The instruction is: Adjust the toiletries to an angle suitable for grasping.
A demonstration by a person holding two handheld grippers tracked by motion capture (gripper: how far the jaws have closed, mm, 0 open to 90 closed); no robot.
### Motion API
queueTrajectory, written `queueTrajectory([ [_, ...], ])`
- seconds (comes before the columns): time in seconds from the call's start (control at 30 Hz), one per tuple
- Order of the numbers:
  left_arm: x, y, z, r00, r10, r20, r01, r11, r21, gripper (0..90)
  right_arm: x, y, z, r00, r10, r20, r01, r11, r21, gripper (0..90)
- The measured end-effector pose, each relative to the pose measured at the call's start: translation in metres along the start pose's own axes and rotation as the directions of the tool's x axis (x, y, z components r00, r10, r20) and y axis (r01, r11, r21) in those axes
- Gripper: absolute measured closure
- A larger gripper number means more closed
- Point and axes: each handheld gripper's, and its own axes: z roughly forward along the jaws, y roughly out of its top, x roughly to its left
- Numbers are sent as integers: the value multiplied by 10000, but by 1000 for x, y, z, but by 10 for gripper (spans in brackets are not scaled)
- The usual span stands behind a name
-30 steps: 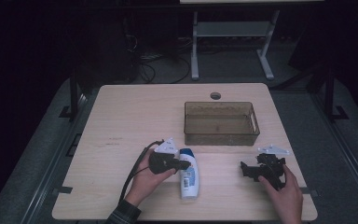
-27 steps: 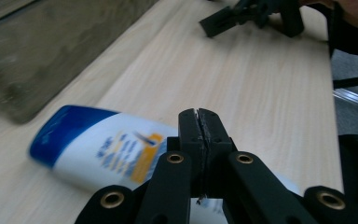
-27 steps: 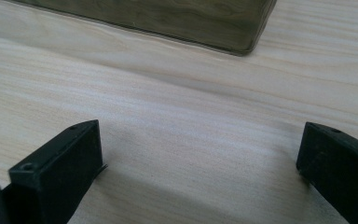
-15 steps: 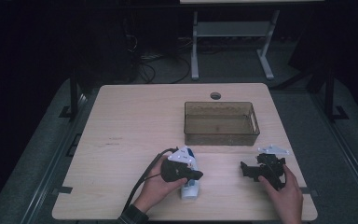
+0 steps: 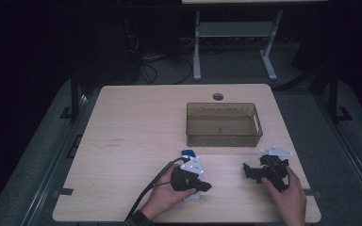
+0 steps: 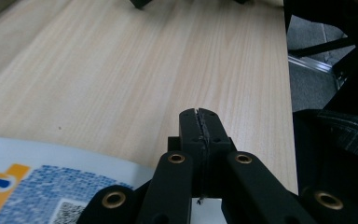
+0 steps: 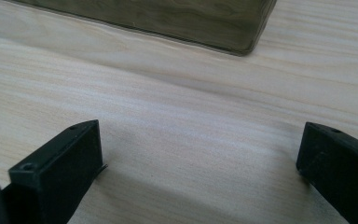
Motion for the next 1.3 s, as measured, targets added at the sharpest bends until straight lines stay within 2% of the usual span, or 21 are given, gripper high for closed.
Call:
queueTrajectory([
  [0.07,0,-1,3,10000,-26,-22,27,9998,202,900,0,0,0,10000,-1,0,1,10000,1,0],
  [0.33,0,-4,3,9999,-37,-145,44,9988,498,900,0,0,0,10000,1,-3,-1,10000,-2,0],
  [0.77,0,-10,-5,9996,-176,-219,187,9985,513,900,0,0,0,10000,-1,0,1,10000,1,0],
  [1.0,-1,-15,-13,9990,-188,-414,213,9980,591,900,0,0,0,10000,-2,1,2,10000,1,0],
  [1.3,1,-24,-23,9976,-439,-542,467,9976,515,900,0,0,0,10000,-3,1,3,10000,-1,0],
])
